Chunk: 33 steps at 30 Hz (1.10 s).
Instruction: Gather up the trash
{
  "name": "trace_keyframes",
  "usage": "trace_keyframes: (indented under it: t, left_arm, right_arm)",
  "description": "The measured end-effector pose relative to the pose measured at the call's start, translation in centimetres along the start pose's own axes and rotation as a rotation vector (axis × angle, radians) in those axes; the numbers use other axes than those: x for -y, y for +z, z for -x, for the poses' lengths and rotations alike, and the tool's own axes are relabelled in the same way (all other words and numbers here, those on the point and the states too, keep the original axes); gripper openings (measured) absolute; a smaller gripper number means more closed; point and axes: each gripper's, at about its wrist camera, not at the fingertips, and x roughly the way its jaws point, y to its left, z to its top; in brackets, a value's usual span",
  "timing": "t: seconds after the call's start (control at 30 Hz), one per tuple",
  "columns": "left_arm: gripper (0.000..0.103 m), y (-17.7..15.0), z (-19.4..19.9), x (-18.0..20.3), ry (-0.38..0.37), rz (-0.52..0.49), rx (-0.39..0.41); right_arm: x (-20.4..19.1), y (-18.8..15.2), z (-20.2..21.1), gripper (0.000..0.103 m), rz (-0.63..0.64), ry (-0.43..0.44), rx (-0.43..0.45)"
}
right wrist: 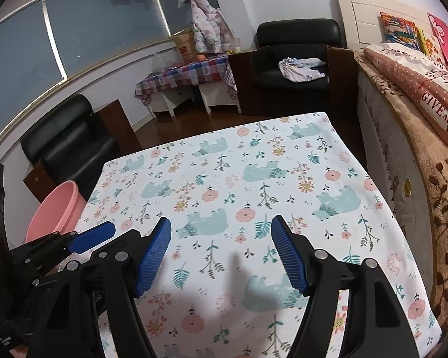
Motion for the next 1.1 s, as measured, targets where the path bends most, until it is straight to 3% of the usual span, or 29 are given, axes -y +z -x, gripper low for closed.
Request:
trace_keyframes:
  t: [0.67,1.1]
  left_arm:
    - [0.040,-0.9,2.9,-1.3,-0.001,0.052,0.060]
    - [0.040,-1.2,3.5,-1.5,-0.005,0.056,0.069]
  right_arm:
    - [-2.7,-0.8,3.5,0.069,0.083,-0.017,0.097]
    - [-2.6,-0.9,3.7,0.069,0.077,-0.022,0.095]
